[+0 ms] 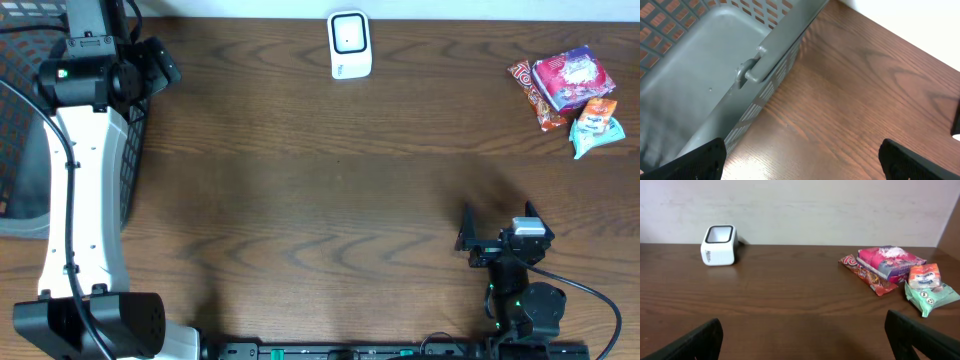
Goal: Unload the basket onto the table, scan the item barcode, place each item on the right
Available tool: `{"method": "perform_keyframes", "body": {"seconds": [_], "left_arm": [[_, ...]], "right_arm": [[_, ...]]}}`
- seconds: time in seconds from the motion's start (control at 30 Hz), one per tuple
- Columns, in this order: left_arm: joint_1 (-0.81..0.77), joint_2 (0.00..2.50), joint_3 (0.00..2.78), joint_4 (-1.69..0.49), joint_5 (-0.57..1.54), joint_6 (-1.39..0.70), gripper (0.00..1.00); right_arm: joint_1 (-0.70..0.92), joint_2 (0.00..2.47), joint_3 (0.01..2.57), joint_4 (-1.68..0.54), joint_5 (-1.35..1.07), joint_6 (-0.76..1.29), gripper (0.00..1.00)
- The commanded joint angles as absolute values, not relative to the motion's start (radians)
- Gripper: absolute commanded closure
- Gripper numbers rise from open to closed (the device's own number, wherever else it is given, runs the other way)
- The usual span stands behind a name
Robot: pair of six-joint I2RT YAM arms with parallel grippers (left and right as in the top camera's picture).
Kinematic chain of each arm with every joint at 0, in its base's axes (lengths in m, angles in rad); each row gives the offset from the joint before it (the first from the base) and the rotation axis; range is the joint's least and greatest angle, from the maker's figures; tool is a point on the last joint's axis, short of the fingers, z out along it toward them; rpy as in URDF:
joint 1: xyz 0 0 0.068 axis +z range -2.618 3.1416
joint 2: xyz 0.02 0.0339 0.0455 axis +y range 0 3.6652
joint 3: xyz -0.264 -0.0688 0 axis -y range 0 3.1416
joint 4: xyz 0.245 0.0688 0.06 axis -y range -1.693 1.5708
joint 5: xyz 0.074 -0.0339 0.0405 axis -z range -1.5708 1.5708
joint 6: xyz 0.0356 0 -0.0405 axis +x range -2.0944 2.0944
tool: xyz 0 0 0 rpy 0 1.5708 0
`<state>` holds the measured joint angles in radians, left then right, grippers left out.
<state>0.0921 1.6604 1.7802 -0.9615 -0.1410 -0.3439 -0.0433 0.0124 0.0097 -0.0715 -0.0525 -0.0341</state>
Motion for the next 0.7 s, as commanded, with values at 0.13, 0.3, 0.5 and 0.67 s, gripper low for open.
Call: {"method": "perform_keyframes", "body": {"seconds": [0.13,0.3,0.5,0.67], "left_arm": [[0.106,1.648,1.786,-0.964,-0.161,-0.354,0.02],[0.106,1.648,1.786,-0.964,-0.161,-0.354,0.02],[0.106,1.648,1.786,-0.964,-0.161,-0.354,0.02],[0.106,1.648,1.786,-0.964,-0.161,-0.354,0.02]], "right_arm": [[-0.033,0.005,0.005,-0.075,-0.051,-0.023,0.01],[-0.033,0.005,0.005,-0.075,-0.054,0.008,0.01],[-0.024,0.005,0.005,-0.075,-0.055,0.015,0.01],[-0.024,0.005,0.005,-0.074,-0.055,0.014,0.01]]}}
